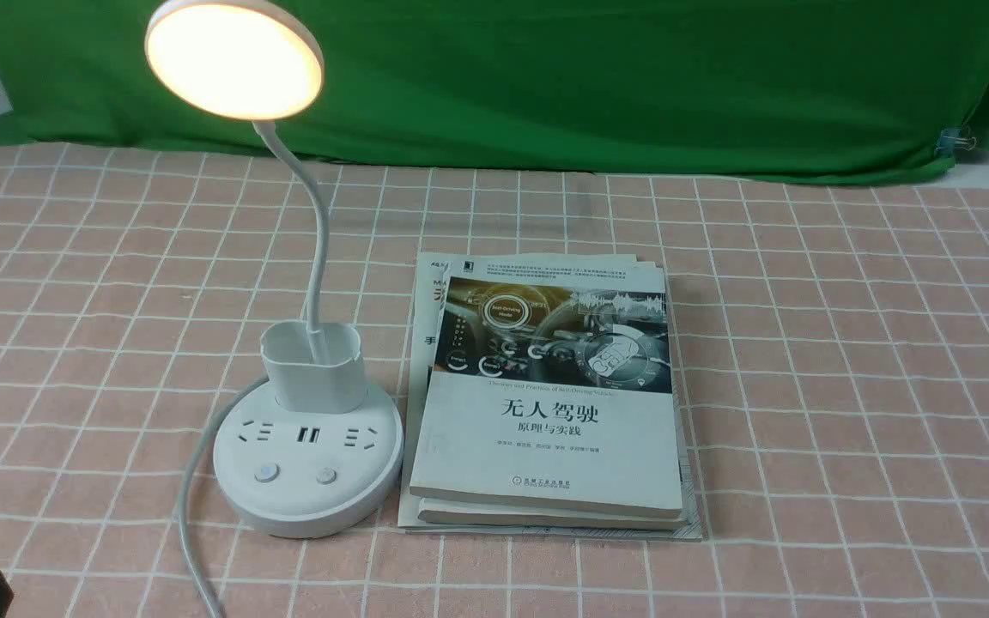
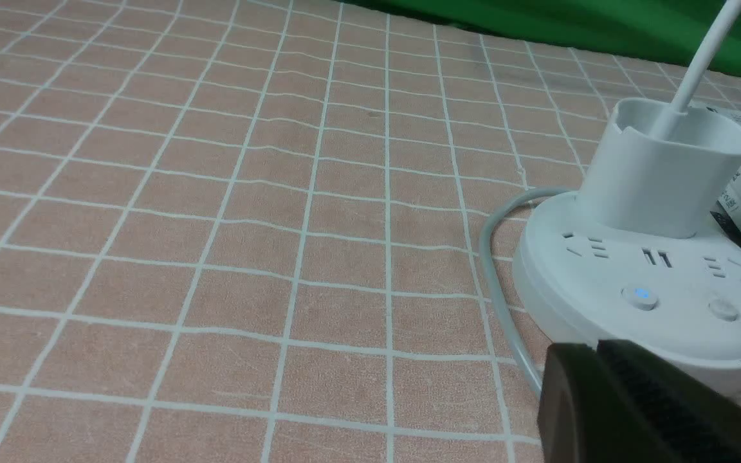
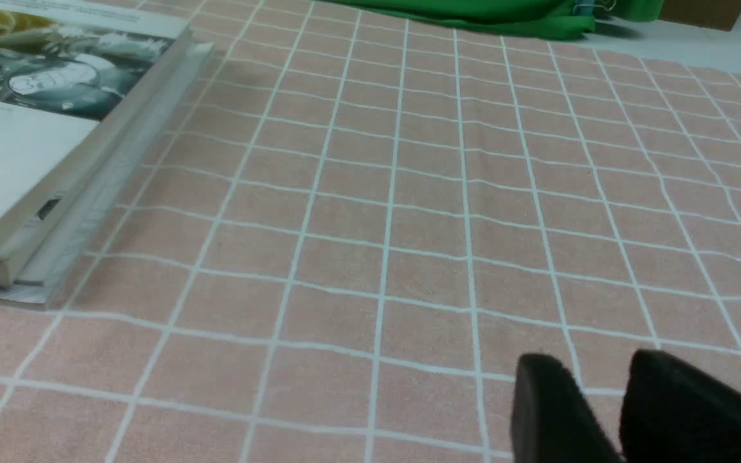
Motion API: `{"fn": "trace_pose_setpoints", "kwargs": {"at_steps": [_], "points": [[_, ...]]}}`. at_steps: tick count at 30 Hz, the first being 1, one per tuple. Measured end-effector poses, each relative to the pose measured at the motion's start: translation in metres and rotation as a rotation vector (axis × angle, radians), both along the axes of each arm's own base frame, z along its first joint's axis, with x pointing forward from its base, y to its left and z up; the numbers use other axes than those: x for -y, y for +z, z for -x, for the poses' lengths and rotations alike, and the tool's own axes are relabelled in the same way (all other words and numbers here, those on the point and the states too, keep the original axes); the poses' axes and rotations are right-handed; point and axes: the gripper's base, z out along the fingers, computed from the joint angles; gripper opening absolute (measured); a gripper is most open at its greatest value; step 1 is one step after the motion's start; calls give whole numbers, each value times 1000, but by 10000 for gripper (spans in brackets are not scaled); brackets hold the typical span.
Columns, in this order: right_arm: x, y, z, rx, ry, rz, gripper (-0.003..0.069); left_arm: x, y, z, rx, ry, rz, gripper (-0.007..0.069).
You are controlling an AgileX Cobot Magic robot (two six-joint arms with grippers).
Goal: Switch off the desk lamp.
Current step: Use the left arm to press the button switch on the lamp holder
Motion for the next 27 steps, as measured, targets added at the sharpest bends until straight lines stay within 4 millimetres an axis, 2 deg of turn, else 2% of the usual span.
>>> {"fn": "trace_pose_setpoints", "kwargs": {"at_steps": [18,22,24,27], "points": [[0,0,0,0,0,0,240,0,1,0,11,1,3,6],[0,0,0,0,0,0,240,1,12,-2,127,19,205,6],[0,0,0,0,0,0,240,0,20,-2,214,46,429,6],[0,0,0,0,0,0,240,-5,29,-2,312,86,606,6]]}}
